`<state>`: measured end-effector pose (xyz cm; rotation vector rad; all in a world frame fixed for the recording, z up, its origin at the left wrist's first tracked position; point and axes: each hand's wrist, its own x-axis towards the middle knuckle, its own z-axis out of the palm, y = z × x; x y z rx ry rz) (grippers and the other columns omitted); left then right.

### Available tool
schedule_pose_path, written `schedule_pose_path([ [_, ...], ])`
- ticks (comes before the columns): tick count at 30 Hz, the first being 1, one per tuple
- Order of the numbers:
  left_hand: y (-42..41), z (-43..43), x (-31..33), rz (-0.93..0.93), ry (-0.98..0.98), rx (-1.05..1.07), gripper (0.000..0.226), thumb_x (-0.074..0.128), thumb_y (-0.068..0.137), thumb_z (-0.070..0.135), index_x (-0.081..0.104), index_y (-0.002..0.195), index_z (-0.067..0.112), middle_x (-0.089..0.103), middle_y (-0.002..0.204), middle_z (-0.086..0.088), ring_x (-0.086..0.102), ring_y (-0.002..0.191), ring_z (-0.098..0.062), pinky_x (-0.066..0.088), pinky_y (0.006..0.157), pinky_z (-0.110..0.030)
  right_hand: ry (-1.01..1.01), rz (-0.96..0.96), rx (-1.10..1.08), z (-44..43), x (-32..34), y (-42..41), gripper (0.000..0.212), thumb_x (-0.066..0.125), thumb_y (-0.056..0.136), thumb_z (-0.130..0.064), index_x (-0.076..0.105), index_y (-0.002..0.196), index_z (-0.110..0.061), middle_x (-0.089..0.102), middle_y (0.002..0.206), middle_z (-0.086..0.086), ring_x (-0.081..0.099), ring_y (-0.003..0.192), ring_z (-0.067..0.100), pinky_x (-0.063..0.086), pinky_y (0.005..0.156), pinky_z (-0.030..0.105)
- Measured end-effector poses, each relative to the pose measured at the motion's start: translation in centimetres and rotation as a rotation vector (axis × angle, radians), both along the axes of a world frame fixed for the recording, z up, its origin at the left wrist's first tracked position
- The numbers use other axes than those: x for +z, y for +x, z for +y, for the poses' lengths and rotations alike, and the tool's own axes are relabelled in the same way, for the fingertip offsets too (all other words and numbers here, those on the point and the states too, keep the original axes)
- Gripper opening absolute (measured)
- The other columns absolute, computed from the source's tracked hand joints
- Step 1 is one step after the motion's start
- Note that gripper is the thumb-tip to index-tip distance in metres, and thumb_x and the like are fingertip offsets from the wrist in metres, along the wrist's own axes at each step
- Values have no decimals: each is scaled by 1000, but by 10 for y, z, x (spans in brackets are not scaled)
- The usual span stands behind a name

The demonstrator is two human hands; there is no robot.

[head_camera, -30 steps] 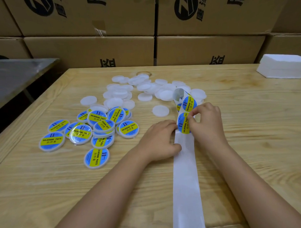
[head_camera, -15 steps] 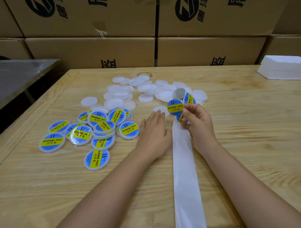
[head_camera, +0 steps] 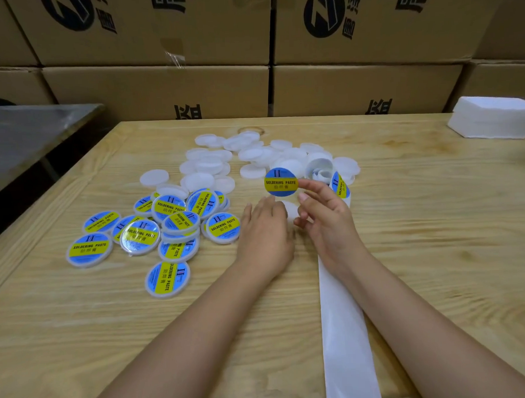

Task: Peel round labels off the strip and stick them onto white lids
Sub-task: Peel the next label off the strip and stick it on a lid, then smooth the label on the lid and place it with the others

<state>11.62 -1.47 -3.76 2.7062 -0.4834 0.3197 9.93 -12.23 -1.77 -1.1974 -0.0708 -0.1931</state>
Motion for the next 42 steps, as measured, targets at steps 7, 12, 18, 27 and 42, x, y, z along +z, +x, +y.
schedule_pose_path([
  [7,3,2,0,-54,-95,92,39,60,81,44,52,104,14,56,105,-4,49,103,-26,32,83,-33,-54,-8,-45,-11,-7,6,30,52,89,1,66,93,-25,54,67,-11,38,57,7,32,58,25],
  [12,7,3,-1,50,-82,168,64,59,75,60,53,119,14,48,114,-8,43,112,-29,30,90,-35,-412,-147,-75,-6,-9,3,33,61,81,-8,63,100,-34,49,81,-6,40,57,6,40,57,23],
  [18,4,6,5,71,-283,131,59,67,74,47,46,116,11,56,112,-8,52,106,-29,41,85,-38,-567,-165,-200,-4,-12,2,63,62,85,-3,41,122,-50,48,105,-8,40,62,10,43,64,15],
  [27,0,9,7,208,-628,-37,45,68,80,31,38,112,23,67,94,0,65,82,-17,49,66,-24,-690,-43,-262,-4,-23,8,52,56,89,-13,36,134,-31,61,85,14,55,68,16,50,70,33],
  [42,11,29,20,723,-1402,-103,27,34,102,11,48,119,-4,64,107,-19,66,95,-29,57,78,-29,-266,-164,-293,-8,-9,6,33,71,80,-16,63,101,-41,61,106,-18,52,96,9,42,88,24],
])
